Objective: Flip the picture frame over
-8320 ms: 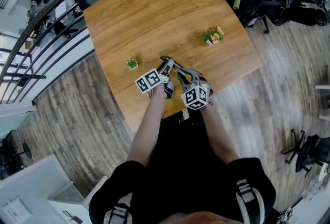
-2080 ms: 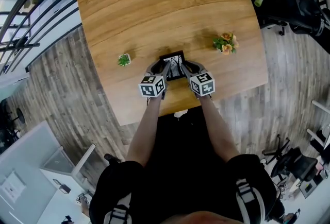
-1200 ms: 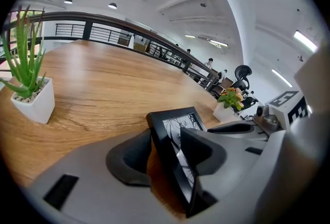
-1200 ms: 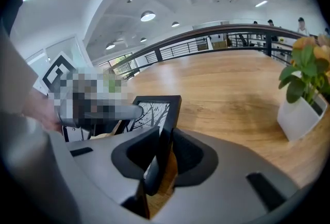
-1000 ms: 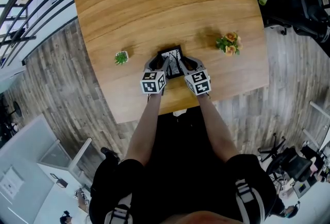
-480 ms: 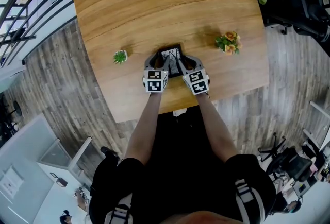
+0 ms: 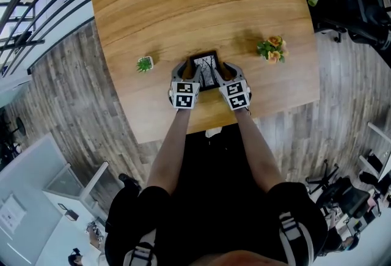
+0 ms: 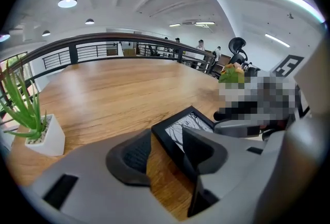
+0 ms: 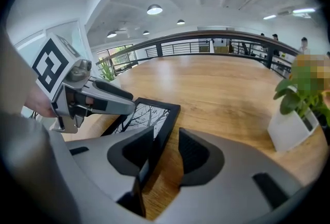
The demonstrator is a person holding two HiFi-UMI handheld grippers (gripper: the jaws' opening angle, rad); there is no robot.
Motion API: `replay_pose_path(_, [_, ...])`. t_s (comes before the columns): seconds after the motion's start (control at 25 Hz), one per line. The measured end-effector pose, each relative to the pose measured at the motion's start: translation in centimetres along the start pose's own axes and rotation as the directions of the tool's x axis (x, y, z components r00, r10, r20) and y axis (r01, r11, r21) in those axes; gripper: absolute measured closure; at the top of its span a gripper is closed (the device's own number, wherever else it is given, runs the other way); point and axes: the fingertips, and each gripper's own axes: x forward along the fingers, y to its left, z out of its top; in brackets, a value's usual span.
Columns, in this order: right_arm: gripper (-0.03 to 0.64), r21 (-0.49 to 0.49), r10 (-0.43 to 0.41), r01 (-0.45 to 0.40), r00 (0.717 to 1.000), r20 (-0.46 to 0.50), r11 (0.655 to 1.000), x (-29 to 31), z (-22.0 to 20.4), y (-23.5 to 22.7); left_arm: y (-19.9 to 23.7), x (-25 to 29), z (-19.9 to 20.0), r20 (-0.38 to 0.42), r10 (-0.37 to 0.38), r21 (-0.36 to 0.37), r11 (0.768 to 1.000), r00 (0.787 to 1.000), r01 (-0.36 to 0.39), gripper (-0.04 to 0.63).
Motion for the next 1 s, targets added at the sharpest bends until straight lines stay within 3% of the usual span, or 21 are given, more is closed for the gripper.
replay_pose_path(0.24, [0.472,0.01,-0.019,0.019,0.999,0.033,1.0,-1.4,1.1,-0.1,-0.1,-1.8,0.5,0.019,0.004,-0.014,1.0,1.0,-0.004,0.387])
replay_pose_path(0.32, [0.565,0.008,-0.013,0.013,0.999,0.053,1.0,-1.8,1.6,0.2,-0.3,-2.4,0.6,0.026,-0.005,-0.028,1.0,1.0,0.006,0.394])
replay_pose_path(0.4, [0.609,0.003,-0.001,0.001,0.997,0.073,1.0,-2.3,2.2,0.7,-0.5,-3.2,0.9,0.038,-0.011,-0.036,0.999,0.999,0.012,0.444])
replay_pose_path(0.64, [0.609,-0.014,-0.025,0.027,0.991,0.129,1.0,-4.1,4.0,1.6,0.6,-6.1,2.6,0.099,0.018,-0.035,0.999,0.995,-0.015,0.563])
replay_pose_path(1.0, [0.609,0.035,-0.109,0.105,0.975,0.196,0.994,-7.2,5.4,0.7,2.0,-9.5,4.5,0.168,0.019,-0.051,0.999,0.986,-0.01,0.571])
